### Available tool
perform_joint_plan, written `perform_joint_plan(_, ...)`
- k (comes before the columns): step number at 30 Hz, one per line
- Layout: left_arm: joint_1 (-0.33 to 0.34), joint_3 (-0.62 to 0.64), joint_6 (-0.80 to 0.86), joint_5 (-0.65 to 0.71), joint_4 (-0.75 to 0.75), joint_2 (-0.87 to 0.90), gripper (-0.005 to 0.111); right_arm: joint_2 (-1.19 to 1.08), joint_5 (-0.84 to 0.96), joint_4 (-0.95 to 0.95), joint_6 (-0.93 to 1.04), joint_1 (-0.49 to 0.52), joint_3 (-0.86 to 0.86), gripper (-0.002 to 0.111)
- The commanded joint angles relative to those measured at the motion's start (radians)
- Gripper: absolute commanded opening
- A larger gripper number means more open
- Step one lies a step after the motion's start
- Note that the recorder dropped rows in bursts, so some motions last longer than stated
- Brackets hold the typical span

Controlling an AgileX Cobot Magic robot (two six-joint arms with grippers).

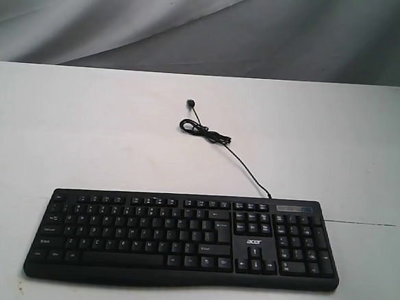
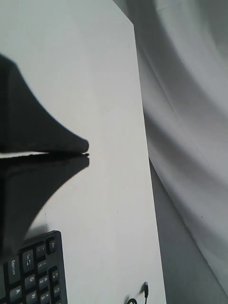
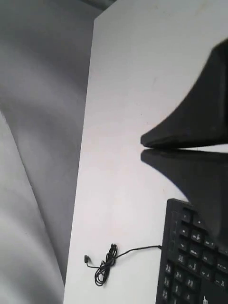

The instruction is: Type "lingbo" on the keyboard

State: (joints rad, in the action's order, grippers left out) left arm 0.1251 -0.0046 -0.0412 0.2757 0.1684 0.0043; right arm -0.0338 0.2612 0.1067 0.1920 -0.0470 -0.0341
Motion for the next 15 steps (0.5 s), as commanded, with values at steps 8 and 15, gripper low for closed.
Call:
perform_joint_plan(8,-0.007,0.005,-0.004,-0.01,-0.002,-0.004,0.0,-0.348,0.118,0.115,-0.002,0.007,-0.473,0.0)
perform_joint_plan(15,-0.007,0.005,-0.004,-0.01,-0.002,-0.004,0.0,-0.492,0.167,0.137,-0.051,-0.056,-0.486,0.0)
